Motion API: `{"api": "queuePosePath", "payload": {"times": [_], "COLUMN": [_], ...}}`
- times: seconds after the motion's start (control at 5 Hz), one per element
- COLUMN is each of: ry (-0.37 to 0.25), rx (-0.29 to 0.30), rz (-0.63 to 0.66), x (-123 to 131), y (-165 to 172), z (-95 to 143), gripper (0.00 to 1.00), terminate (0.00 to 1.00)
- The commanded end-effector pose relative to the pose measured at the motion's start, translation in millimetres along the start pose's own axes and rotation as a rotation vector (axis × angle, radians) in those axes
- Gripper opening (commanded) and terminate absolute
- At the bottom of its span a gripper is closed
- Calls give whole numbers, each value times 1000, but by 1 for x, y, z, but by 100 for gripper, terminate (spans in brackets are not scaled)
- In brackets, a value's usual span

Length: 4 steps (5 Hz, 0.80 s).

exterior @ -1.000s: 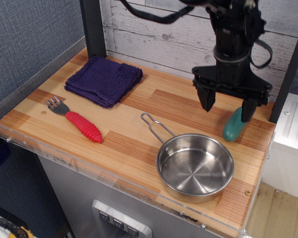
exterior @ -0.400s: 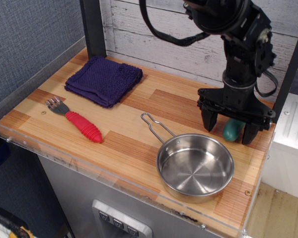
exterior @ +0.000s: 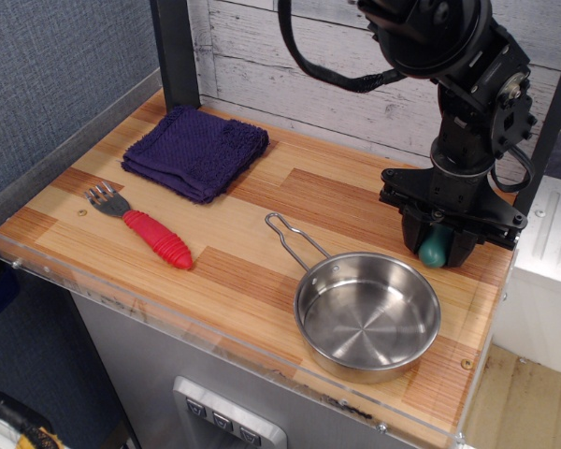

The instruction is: Pick the cucumber from right corner and place it left side of the table

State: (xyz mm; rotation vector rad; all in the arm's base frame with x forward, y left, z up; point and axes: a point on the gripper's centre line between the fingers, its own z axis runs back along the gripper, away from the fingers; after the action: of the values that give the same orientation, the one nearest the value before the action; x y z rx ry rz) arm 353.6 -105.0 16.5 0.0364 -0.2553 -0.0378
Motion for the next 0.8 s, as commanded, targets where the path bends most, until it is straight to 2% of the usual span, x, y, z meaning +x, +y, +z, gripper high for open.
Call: {"api": "queuePosePath", "payload": {"times": [0.0, 0.2, 0.4, 0.6], "ry": [-47, -84, -134, -166], "rx": [-22, -39, 18, 45], "rz": [-8, 24, 101, 165], "x": [1, 15, 27, 30], "y": [-4, 5, 24, 52], "z": [21, 36, 61, 85], "gripper": [0, 0, 0, 0], "terminate": [0, 0, 0, 0]}}
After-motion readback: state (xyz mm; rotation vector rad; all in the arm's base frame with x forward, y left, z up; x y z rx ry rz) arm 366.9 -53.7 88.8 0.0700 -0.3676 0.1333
